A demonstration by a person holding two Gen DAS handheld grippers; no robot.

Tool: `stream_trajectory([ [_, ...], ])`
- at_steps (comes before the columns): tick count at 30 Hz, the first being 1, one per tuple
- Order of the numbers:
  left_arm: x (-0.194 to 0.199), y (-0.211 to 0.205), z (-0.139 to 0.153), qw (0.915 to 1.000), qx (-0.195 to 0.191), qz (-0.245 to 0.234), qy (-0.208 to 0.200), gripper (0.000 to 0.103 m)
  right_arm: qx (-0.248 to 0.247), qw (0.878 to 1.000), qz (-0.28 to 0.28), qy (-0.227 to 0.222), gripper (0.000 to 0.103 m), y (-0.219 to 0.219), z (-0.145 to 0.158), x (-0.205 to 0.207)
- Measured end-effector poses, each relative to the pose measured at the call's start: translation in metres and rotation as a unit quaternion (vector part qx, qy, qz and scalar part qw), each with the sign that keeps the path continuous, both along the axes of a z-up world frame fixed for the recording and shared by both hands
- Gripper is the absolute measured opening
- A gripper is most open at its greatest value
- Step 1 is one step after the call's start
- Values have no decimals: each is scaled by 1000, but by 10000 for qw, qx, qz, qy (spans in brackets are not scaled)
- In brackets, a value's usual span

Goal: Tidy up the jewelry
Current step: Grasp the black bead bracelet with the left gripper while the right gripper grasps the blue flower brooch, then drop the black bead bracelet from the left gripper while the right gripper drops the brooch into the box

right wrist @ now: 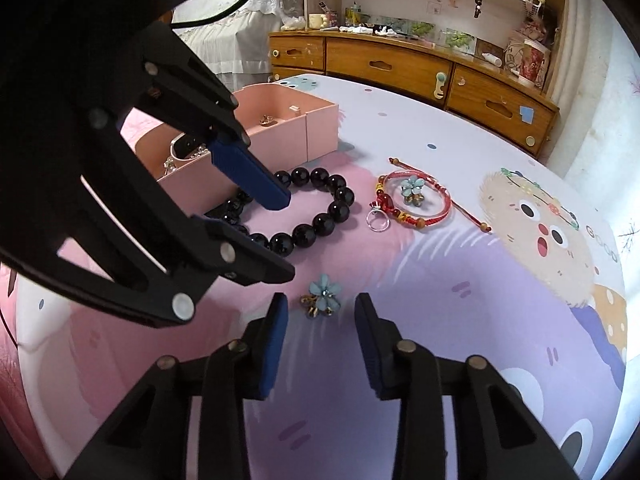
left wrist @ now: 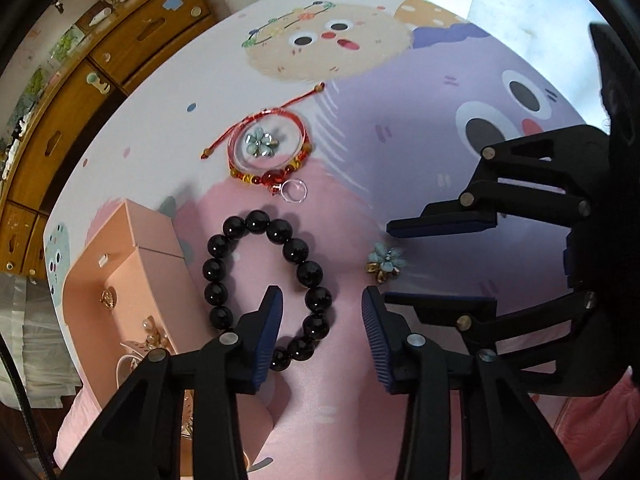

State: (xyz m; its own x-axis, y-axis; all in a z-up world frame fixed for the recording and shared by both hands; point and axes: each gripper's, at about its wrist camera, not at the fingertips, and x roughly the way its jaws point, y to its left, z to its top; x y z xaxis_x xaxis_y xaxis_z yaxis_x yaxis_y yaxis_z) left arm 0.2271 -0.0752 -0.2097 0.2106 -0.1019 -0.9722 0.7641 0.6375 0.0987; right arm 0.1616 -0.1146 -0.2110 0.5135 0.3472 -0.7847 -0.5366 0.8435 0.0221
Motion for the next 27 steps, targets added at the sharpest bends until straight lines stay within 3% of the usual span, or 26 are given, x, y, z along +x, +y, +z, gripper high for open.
stream_trajectory([
  [2,1,2,-3,9999,-26,66,81,33,53,10000,4,26,30,-1,0,2],
  [4,4,3,-6,9998,-16,122,160,17,78,10000,0,26,30,-2,-1,2],
  [5,4,4,-9,9997,2,143,183,15,82,10000,-9,29,29,-2,-1,3],
  [12,10,19,-7,9968,-370,558,437,13,234,9996,-118,98,18,-3,0,7],
  [18,16,33,-3,9907,-747,922,665,13,366,9986,-364,124,17,-2,1,11],
  [27,25,65,42,9770,-1571,1307,609,13,571,9954,-771,12,17,-3,21,13],
])
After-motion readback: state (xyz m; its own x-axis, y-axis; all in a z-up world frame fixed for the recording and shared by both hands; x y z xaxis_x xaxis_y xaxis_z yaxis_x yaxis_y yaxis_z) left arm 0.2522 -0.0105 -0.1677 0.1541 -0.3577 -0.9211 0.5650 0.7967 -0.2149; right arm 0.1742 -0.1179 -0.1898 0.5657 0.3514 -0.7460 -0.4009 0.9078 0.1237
